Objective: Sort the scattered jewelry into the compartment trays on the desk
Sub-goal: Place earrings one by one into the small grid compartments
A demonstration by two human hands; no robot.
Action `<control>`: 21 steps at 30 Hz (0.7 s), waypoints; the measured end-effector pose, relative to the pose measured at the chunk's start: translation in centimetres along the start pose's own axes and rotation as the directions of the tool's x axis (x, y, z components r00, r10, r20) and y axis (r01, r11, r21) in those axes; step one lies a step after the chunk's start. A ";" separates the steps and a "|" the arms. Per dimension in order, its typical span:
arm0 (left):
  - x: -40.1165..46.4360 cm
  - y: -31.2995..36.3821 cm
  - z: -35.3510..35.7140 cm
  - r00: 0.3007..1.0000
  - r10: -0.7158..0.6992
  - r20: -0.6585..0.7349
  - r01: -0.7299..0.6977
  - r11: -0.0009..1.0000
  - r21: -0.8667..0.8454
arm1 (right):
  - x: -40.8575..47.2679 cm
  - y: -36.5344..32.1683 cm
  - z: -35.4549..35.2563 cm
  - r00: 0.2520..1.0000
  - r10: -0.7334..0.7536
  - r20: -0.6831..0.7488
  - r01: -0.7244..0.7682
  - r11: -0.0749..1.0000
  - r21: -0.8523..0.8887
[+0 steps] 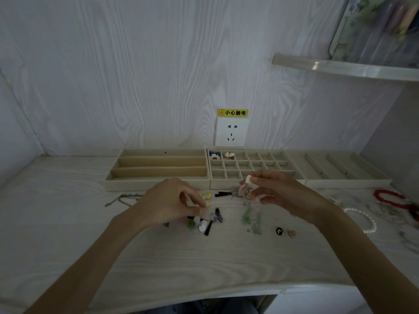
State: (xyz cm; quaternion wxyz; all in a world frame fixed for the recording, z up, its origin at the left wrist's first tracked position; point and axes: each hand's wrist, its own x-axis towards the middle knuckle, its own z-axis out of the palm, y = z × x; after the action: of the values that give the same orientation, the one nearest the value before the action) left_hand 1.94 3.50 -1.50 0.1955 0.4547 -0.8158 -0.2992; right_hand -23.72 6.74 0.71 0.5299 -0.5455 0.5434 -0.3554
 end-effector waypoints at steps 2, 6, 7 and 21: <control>0.5 0.6 0.1 0.999 0.031 -0.023 -0.033 0.996 -0.079 | 0.0 -0.4 0.0 1.000 -0.018 0.022 0.019 0.999 -0.026; 2.1 2.2 -0.1 0.998 0.066 -0.021 -0.069 0.964 -0.255 | 0.7 -1.7 0.6 0.997 -0.071 0.020 0.072 0.993 -0.097; 2.6 2.5 -0.1 0.998 0.060 -0.012 -0.061 0.954 -0.295 | 1.1 -2.2 0.6 0.996 -0.089 0.010 0.089 0.988 -0.124; 11.5 0.9 0.5 0.945 0.005 -0.326 -0.069 0.980 -0.186 | 10.2 -4.1 0.4 0.960 -0.144 -0.238 0.134 0.989 -0.061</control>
State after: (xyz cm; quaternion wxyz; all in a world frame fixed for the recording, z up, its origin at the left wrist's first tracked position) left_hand -4.73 -5.83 -0.72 0.3761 0.4607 -0.7477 -0.2953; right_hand -20.88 -3.67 2.67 0.4212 -0.5464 0.5720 -0.4436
